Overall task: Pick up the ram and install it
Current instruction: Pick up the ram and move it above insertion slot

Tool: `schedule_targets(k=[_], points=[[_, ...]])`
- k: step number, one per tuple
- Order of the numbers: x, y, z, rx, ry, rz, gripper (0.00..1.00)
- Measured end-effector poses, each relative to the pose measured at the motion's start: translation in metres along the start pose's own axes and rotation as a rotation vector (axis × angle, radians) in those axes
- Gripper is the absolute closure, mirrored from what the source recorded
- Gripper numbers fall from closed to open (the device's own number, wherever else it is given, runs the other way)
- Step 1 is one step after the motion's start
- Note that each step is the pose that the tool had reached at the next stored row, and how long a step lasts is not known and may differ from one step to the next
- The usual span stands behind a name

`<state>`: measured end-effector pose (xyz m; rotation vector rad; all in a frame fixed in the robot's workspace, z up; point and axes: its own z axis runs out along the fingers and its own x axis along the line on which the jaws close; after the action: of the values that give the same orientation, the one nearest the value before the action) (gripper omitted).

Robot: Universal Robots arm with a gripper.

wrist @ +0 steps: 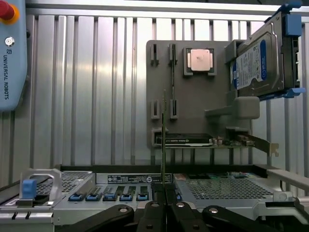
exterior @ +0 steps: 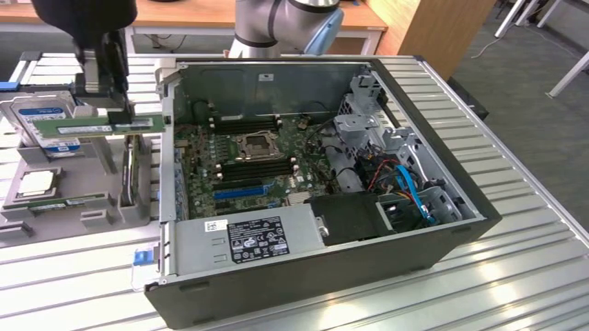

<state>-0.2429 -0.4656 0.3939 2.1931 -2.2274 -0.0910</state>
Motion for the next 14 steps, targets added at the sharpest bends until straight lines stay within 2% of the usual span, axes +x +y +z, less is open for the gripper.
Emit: schedule_targets(k=[14], points=[[-0.001,-0.0396,-0.0021,-0.0038,0.0001,0.000,0.89]])
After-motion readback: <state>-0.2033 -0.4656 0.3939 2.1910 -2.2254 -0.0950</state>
